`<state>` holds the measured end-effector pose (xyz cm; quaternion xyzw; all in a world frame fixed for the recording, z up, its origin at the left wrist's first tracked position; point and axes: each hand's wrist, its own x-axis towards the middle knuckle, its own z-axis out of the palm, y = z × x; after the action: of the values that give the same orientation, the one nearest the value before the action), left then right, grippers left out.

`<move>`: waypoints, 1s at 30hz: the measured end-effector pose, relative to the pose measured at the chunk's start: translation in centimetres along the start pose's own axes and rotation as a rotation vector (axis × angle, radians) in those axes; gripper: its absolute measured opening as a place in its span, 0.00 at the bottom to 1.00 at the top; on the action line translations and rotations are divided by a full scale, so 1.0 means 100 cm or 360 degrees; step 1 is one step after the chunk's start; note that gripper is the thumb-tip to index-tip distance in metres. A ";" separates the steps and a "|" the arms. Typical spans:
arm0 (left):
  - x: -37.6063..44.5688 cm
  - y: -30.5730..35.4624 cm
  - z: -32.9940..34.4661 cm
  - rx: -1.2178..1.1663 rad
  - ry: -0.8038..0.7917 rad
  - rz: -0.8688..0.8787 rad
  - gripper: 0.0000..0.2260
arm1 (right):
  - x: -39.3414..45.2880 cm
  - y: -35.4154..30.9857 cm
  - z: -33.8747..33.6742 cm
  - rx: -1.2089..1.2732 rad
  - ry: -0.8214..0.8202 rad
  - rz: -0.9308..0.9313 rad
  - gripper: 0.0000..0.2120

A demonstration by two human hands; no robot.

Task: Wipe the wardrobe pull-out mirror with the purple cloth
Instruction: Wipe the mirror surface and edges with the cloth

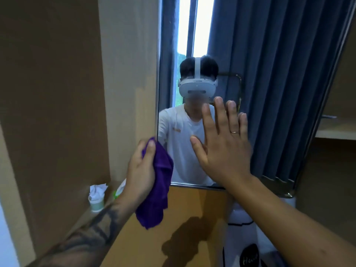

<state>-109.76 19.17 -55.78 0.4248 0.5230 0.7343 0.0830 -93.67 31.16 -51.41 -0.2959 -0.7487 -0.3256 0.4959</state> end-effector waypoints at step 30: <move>-0.058 -0.060 -0.029 0.0396 -0.0172 -0.0461 0.19 | -0.026 -0.016 -0.014 0.0212 -0.0219 0.0081 0.38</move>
<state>-110.12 16.52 -64.21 0.3908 0.6601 0.6206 0.1626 -93.22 28.79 -53.72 -0.3030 -0.7931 -0.2414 0.4699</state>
